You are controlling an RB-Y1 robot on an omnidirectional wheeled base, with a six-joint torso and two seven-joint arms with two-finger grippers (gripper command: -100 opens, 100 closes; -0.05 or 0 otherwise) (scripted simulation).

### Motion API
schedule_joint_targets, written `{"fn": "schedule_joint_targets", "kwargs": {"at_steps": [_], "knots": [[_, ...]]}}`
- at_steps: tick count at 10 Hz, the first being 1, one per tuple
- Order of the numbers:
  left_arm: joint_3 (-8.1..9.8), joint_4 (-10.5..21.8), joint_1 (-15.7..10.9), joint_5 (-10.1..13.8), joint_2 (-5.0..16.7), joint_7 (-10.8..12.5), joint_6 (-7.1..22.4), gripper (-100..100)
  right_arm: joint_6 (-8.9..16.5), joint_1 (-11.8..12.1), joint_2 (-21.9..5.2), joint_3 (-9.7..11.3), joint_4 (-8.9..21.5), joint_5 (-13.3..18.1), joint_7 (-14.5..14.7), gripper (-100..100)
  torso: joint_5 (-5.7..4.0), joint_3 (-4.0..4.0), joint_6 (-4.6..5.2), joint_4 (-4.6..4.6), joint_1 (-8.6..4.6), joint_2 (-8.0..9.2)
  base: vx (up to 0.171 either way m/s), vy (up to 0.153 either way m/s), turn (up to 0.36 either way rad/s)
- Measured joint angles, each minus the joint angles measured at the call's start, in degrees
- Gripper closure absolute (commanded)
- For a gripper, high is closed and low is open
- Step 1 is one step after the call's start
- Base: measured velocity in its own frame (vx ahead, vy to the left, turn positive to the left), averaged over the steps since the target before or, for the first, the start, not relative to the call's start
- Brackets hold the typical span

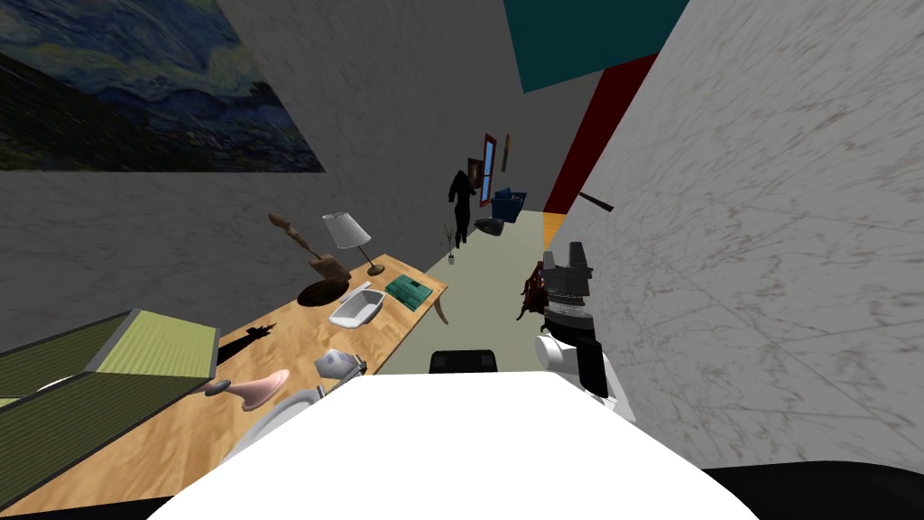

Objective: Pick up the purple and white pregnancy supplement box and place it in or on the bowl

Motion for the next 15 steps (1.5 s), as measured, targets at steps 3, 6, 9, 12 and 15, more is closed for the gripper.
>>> {"fn": "schedule_joint_targets", "kwargs": {"at_steps": [3, 6, 9, 12, 15], "knots": [[0.53, 2.0, 0.6, 0.2, -1.7, 1.6, -0.8, -100, 0.0, 0.0, 0.0, 0.0, 0.0, 0.0, 0.0, 0, 0.03, 0.0, 0.0, 0.0, 0.14, 0.0, 0.033, 0.077, -0.059], [0.77, 2.1, 0.0, 0.3, -1.0, 1.7, -0.2, -100, 0.0, 0.0, 0.0, 0.0, 0.0, 0.0, 0.0, 0, -0.04, 0.06, 0.0, 0.03, -0.15, 0.1, 0.008, 0.009, 0.023], [1.1, -0.3, 0.3, 0.4, -0.3, 0.9, 2.3, 100, 0.0, 0.0, 0.0, 0.0, 0.0, 0.0, 0.0, 0, -0.04, 0.07, 0.0, 0.02, -0.19, 0.12, 0.006, 0.005, 0.008], [1.12, -0.3, 0.3, 0.4, -0.3, 1.0, 2.2, 100, 0.0, 0.0, 0.0, 0.0, 0.0, 0.0, 0.0, 0, -0.03, 0.01, 0.03, -0.03, -0.21, 0.06, 0.0, 0.0, 0.0], [1.11, -0.3, 0.2, 0.4, -0.3, 1.0, 2.2, 100, 0.0, 0.0, 0.0, 0.0, 0.0, 0.0, 0.0, 0, -0.02, 0.02, 0.01, -0.02, -0.19, 0.08, -0.001, -0.001, -0.016]]}}
